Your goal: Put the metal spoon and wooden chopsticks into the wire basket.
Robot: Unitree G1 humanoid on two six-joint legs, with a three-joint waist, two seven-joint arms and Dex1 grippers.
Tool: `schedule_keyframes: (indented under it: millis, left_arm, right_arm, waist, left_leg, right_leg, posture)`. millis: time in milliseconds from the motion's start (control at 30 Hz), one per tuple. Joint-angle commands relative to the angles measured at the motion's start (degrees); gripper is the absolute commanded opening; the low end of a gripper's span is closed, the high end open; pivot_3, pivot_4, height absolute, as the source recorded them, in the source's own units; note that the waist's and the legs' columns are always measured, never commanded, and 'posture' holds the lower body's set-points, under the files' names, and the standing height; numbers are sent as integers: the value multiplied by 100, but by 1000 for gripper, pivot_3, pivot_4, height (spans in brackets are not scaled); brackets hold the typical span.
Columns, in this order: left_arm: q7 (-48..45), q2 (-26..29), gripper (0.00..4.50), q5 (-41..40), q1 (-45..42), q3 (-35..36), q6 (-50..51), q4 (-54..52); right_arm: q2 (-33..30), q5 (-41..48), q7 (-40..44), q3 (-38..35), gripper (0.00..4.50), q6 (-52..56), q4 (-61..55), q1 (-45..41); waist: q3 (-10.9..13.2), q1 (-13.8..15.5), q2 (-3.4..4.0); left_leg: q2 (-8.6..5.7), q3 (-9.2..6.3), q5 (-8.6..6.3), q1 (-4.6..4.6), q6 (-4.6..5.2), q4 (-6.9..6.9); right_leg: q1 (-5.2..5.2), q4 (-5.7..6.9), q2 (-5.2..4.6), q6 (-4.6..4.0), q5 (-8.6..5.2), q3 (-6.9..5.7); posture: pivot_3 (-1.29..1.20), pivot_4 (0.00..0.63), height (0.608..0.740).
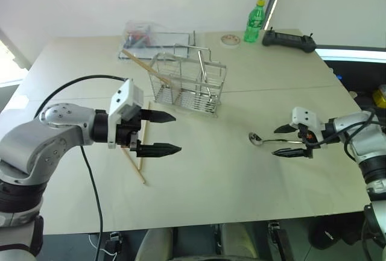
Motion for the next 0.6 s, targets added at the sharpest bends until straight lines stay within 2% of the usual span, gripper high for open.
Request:
schedule_keyframes:
  millis: [33,133,200,267,467,600]
  left_arm:
    - [-4,59,4460,-91,-76,217,-96,-129]
    - [-36,59,4460,-87,-91,196,-119,-114]
    - [-71,64,4500,-75,-123,162,-130,-90]
    - [-100,66,4500,-60,-159,134,-134,-57]
    - [-209,97,4500,18,-209,89,-177,11]
    - [-230,108,4500,38,-270,76,-211,64]
  right_arm:
    - [59,-164,-179,15,4500,86,47,-39]
    - [74,-185,-214,6,4500,77,46,-23]
    - [77,-160,-183,-9,3956,102,45,-24]
    - [63,-125,-102,-14,3167,118,14,-5]
    - [61,-125,-139,-65,47,55,-11,23]
    - [64,-148,-117,-82,17,23,9,23]
  waist:
    - [-2,-2,-3]
    - [-2,-3,-4]
    - [-2,-1,-4]
    - [-3,0,-3]
    - [-4,0,-5]
    - [-8,0,-13]
  left_leg:
    - [0,2,0,1,0,1]
    - [0,8,0,4,0,1]
    - [0,9,0,5,0,2]
    - [0,10,0,5,0,3]
    - [0,10,0,2,0,-3]
    - [1,11,0,6,0,1]
  right_leg:
    - [0,0,0,2,1,2]
    - [1,0,1,1,1,9]
    - [2,0,1,0,1,10]
    - [2,1,1,0,2,11]
    - [-4,-1,4,11,8,12]
    - [2,0,7,8,7,16]
  posture:
    - [0,150,722]
    - [0,150,722]
    - [0,150,722]
    - [0,150,722]
    - [0,150,722]
    - [0,150,722]
